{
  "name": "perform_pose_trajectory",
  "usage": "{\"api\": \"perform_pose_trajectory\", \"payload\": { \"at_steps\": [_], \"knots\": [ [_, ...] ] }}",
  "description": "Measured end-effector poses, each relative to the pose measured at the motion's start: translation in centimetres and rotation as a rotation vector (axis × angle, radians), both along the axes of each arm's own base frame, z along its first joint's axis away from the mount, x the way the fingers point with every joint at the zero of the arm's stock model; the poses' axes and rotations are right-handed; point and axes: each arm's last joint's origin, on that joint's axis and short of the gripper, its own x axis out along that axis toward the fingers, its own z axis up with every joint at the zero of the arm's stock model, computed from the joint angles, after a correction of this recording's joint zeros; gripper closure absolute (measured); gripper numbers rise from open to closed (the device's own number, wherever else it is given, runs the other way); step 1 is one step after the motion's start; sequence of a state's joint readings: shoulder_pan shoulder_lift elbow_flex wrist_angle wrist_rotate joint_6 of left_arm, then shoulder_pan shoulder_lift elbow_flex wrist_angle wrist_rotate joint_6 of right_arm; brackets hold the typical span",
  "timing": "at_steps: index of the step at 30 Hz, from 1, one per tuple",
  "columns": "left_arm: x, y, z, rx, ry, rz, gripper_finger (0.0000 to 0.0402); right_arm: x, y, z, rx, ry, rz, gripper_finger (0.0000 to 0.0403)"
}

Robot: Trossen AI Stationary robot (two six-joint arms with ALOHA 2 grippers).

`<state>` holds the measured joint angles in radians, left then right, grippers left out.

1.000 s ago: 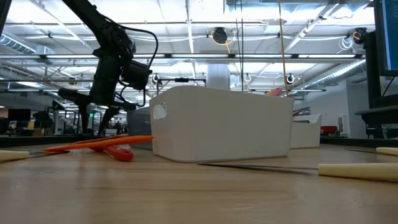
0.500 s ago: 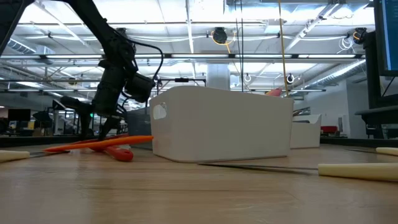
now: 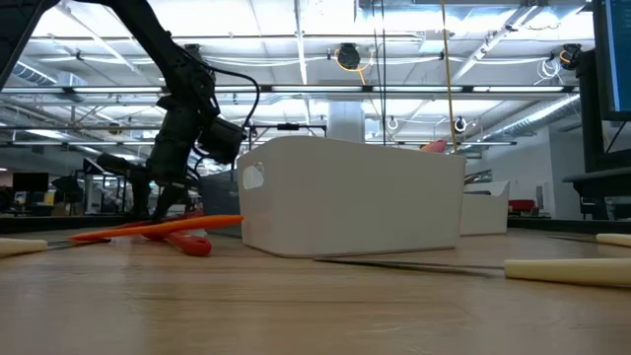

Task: Pick & Place Kitchen Items
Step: Put the red spatula into the bottom white bin

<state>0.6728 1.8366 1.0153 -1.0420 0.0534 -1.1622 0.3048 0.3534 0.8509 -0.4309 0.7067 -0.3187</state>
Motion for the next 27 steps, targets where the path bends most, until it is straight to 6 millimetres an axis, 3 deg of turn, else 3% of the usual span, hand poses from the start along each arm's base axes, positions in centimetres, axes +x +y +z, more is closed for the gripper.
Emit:
{"api": "perform_pose_trajectory", "payload": {
  "at_steps": [6,15,21,27],
  "knots": [
    [0.0,-0.5,0.0,0.023,0.058,-0.017,0.0388,0.0,0.0,0.0,0.0,0.0,0.0,0.033],
    [-0.4,-2.0,1.4,0.055,0.139,-0.035,0.0391,0.0,0.0,0.0,0.0,0.0,0.0,0.033],
    [-0.8,-3.1,5.2,0.207,0.068,0.011,0.0388,0.0,0.0,0.0,0.0,0.0,0.0,0.033],
    [-1.1,-5.1,9.6,0.409,-0.128,0.053,0.0393,0.0,0.0,0.0,0.0,0.0,0.0,0.033]
  ]
}}
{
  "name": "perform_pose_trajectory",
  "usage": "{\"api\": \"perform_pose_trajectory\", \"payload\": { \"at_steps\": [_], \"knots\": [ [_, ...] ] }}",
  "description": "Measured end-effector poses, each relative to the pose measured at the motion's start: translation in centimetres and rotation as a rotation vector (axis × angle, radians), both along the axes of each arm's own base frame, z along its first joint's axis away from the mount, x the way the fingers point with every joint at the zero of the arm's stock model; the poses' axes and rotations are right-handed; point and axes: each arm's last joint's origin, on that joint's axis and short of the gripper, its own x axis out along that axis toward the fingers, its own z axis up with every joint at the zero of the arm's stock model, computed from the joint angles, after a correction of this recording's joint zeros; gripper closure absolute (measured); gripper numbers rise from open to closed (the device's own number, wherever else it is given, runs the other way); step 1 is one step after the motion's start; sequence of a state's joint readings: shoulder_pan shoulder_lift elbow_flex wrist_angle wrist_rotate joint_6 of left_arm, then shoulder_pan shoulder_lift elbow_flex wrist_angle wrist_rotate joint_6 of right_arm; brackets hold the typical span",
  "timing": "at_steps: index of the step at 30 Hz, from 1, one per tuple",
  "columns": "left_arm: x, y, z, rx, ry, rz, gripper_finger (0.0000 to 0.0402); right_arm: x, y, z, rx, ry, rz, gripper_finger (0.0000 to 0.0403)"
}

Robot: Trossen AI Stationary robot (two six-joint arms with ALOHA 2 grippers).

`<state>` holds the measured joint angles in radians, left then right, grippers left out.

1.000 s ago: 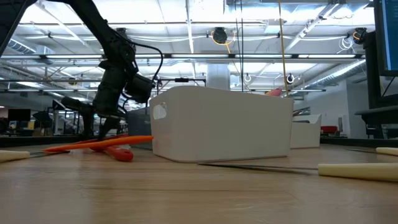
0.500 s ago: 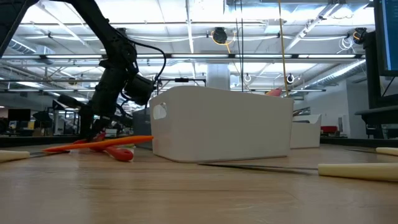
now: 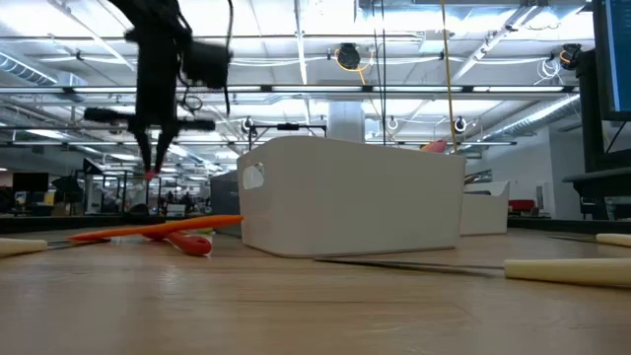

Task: Pick & Place Kitchen Items
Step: Put the red spatula into the bottom white bin

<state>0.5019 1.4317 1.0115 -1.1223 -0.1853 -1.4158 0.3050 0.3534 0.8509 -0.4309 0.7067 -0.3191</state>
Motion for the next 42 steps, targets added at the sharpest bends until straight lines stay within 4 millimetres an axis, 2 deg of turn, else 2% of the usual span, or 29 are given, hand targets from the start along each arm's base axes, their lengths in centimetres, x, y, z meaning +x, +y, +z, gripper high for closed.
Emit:
{"api": "perform_pose_trajectory", "payload": {
  "at_steps": [4,14,24,28,33,38,42],
  "knots": [
    [0.6,-1.4,2.9,0.146,-0.243,-0.058,0.0391,0.0,0.0,0.0,0.0,0.0,0.0,0.033],
    [5.5,-3.8,8.9,0.509,-0.891,-0.31,0.0393,0.0,0.0,0.0,0.0,0.0,0.0,0.033],
    [9.6,-7.2,11.6,0.772,-1.248,-0.401,0.0393,0.0,0.0,0.0,-0.007,0.003,0.0,0.033],
    [11.7,-9.2,11.4,0.938,-1.31,-0.414,0.0393,0.0,0.0,0.0,-0.007,0.002,0.0,0.033],
    [13.8,-11.8,10.1,1.104,-1.325,-0.414,0.0393,0.0,0.0,0.0,-0.007,0.001,0.0,0.033],
    [15.5,-14.4,7.8,1.134,-1.344,-0.412,0.0393,0.0,0.0,0.2,0.021,-0.031,0.001,0.033],
    [16.1,-15.9,6.5,1.133,-1.364,-0.384,0.0393,0.3,0.2,0.8,0.157,-0.134,0.062,0.033]
  ]
}}
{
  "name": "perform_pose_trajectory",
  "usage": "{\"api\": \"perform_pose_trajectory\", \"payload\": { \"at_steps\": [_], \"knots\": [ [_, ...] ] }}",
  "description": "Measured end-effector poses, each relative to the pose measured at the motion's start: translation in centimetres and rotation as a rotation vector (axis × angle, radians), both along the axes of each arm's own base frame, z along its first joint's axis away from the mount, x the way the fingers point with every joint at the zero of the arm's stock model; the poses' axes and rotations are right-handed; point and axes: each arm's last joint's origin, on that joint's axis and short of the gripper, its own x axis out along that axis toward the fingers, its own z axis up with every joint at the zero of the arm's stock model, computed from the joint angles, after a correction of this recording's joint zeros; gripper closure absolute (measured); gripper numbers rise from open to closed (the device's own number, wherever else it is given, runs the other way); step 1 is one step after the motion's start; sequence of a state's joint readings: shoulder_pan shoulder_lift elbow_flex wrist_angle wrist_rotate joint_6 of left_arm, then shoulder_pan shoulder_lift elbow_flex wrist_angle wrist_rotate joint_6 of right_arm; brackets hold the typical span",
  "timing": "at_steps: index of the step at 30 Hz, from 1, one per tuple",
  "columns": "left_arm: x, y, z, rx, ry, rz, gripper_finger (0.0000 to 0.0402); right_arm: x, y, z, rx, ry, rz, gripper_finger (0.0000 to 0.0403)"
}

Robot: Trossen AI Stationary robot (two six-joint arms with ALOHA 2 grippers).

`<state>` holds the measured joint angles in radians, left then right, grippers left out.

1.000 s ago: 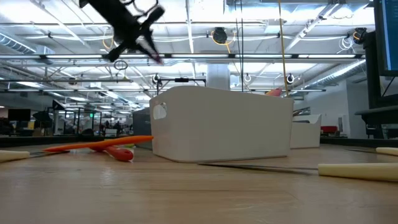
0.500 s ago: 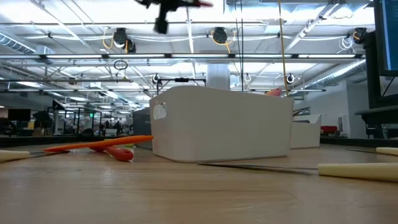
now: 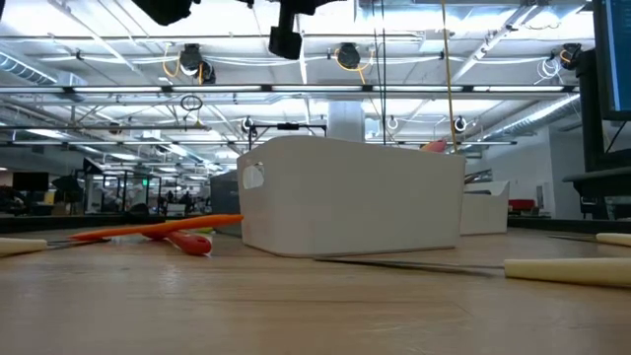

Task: Pick & Place Kitchen Items
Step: Put the red spatula into the bottom white bin

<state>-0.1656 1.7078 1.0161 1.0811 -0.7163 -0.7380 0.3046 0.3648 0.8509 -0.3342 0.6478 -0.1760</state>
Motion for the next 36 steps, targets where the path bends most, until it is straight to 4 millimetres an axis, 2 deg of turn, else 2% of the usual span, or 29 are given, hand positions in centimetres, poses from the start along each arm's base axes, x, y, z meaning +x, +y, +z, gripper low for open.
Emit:
{"api": "perform_pose_trajectory", "payload": {
  "at_steps": [5,11,15,19,26,31,36],
  "knots": [
    [0.4,-0.7,-0.1,0.026,-0.003,-0.015,0.0393,2.2,1.4,-0.2,0.074,0.027,0.27,0.033],
    [0.9,-1.2,1.3,0.208,0.037,-0.069,0.0393,7.0,2.9,-1.8,0.078,0.193,0.281,0.0327],
    [1.1,-1.4,1.5,0.327,0.076,-0.109,0.0393,9.5,3.8,-2.2,0.077,0.191,0.282,0.0304],
    [1.3,-1.8,1.2,0.399,0.105,-0.177,0.0393,10.6,3.9,-1.9,0.113,0.133,0.275,0.0264],
    [1.3,-2.3,1.1,0.453,0.126,-0.216,0.0393,12.4,3.4,-1.9,0.387,0.049,0.377,0.0198],
    [1.4,-2.5,0.9,0.458,0.139,-0.266,0.0393,14.4,3.1,-2.7,0.514,0.061,0.427,0.0172],
    [1.4,-2.5,0.9,0.473,0.129,-0.3,0.0393,15.5,3.2,-3.2,0.536,0.064,0.417,0.0163]
  ]
}}
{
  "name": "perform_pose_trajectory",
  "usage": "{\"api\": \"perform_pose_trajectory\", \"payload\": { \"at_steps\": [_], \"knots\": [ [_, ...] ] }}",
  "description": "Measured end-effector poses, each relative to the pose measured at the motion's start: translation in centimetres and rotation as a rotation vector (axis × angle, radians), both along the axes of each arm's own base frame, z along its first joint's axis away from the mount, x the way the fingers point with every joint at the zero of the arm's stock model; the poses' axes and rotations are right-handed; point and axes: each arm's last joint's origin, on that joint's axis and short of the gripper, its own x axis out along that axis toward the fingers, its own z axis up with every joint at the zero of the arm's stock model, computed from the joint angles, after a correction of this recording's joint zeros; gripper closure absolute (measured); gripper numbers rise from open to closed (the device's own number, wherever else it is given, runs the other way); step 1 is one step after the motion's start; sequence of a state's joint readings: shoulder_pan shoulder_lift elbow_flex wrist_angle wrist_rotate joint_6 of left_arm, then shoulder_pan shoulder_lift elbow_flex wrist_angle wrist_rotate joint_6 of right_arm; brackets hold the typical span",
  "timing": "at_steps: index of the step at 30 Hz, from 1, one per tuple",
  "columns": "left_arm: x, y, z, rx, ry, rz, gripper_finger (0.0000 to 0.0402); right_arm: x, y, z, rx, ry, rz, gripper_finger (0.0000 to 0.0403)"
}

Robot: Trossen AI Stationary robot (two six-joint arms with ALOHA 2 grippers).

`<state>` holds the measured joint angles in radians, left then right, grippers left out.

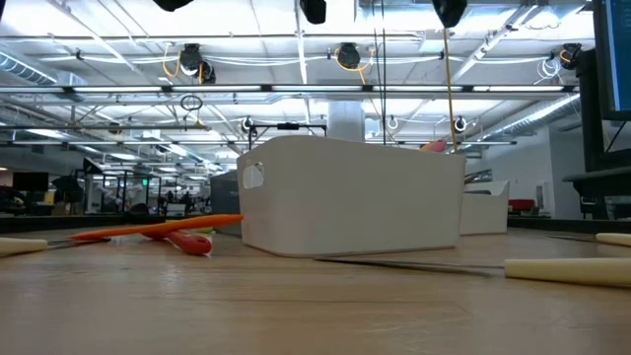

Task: Pick & Place Kitchen Items
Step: Put the red spatula into the bottom white bin

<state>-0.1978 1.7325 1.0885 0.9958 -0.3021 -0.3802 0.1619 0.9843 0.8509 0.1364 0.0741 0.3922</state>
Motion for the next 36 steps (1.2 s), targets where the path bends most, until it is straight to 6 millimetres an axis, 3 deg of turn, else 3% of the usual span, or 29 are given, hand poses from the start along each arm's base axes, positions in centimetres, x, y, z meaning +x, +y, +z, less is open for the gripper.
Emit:
{"api": "perform_pose_trajectory", "payload": {
  "at_steps": [7,11,16,22,27,36],
  "knots": [
    [0.0,-0.1,-0.1,-0.003,0.003,-0.032,0.0393,1.5,0.3,-0.6,0.042,-0.014,0.025,0.0165],
    [0.0,-0.2,-0.2,0.001,0.013,-0.05,0.0393,2.0,0.3,-1.0,0.045,0.002,0.021,0.0188],
    [0.2,-0.3,-0.5,-0.027,0.051,-0.058,0.0393,2.1,0.3,-1.1,0.045,0.002,0.025,0.0255],
    [0.2,-0.2,-0.6,-0.027,0.058,-0.056,0.0393,2.1,0.3,-1.0,0.045,-0.002,0.03,0.0373],
    [0.2,-0.3,-0.6,-0.036,0.064,-0.063,0.038,2.1,0.3,-1.0,0.049,0.0,0.041,0.0377],
    [0.2,-0.4,-1.0,-0.06,0.097,-0.055,0.0283,2.1,0.2,-1.5,0.003,0.044,0.035,0.0377]
  ]
}}
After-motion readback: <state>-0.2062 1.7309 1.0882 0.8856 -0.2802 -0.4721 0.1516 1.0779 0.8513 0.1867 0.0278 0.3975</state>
